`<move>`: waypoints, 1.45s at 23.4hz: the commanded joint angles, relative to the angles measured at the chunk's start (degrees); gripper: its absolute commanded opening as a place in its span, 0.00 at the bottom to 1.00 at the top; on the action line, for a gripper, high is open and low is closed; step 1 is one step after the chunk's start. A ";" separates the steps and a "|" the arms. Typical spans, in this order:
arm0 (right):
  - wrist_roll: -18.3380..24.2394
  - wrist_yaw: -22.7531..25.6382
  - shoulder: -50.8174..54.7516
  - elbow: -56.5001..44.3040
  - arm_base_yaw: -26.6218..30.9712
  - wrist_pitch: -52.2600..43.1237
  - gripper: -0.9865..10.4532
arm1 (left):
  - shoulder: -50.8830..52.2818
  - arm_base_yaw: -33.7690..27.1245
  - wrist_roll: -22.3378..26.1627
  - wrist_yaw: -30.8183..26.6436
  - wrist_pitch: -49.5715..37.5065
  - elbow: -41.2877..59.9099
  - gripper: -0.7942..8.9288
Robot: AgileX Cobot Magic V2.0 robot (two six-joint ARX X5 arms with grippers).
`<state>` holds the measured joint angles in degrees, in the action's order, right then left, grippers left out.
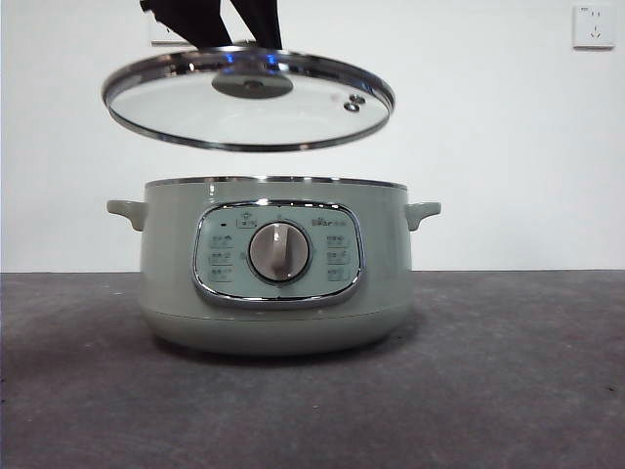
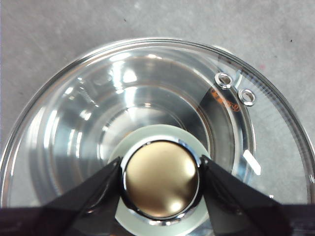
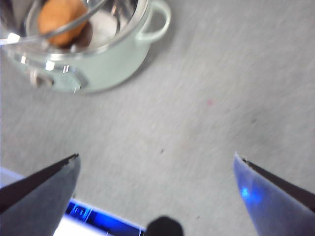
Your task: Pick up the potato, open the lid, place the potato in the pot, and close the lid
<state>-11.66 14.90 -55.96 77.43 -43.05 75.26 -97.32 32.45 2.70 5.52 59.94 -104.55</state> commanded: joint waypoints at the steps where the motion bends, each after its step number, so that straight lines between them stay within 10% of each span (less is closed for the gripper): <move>1: -0.87 -1.22 0.42 -3.02 0.04 -1.81 0.67 | -1.62 0.24 -0.74 0.52 -1.64 -0.09 0.07; 34: 1.75 -6.34 0.22 -8.26 0.04 -12.35 0.67 | -9.79 -0.24 2.51 -1.25 -6.38 -0.09 0.07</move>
<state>-10.46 8.64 -55.70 69.71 -43.05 63.31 -106.02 32.36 4.54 4.19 53.95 -104.68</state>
